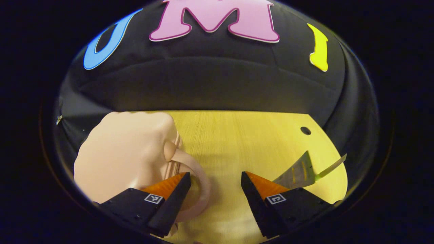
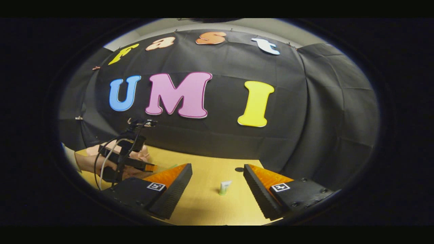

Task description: First open the suitcase, pack the skin care products into it, and then close the suitcase.

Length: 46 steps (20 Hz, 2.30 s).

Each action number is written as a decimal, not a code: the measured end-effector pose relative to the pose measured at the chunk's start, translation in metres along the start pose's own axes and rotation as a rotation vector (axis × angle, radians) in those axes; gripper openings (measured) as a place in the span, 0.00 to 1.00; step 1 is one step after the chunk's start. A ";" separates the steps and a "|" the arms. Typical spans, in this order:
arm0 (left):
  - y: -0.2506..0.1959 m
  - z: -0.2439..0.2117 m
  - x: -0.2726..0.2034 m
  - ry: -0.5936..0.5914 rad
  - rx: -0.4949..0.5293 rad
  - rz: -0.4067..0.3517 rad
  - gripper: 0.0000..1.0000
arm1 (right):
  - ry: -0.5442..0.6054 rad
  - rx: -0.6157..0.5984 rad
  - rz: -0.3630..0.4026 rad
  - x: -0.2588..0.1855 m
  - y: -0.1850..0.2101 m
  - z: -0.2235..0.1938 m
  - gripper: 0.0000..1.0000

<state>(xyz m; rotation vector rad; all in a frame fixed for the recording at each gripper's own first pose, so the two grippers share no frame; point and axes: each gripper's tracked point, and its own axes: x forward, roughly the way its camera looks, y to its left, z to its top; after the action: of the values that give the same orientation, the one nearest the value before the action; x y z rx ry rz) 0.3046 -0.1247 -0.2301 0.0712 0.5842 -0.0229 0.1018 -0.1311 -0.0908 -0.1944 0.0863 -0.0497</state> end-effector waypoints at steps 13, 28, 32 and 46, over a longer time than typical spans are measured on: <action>0.018 0.047 -0.034 0.021 -0.053 -0.095 0.13 | 0.014 0.085 -0.049 -0.001 -0.011 0.000 0.99; 0.529 0.109 -0.085 -0.099 0.062 0.240 0.11 | 0.077 0.076 -0.107 -0.003 0.100 0.009 0.96; 0.583 0.043 -0.004 -0.044 -0.112 0.206 0.14 | 0.104 0.065 -0.116 0.003 0.127 -0.025 0.97; 0.469 0.144 -0.163 -0.541 -0.090 0.361 0.98 | 0.061 0.097 -0.183 0.011 0.062 -0.008 0.97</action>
<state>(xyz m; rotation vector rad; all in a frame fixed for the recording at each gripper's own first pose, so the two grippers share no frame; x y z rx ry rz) 0.2672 0.3330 0.0077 0.0780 0.0251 0.3265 0.1147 -0.0729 -0.1115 -0.1031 0.1263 -0.2417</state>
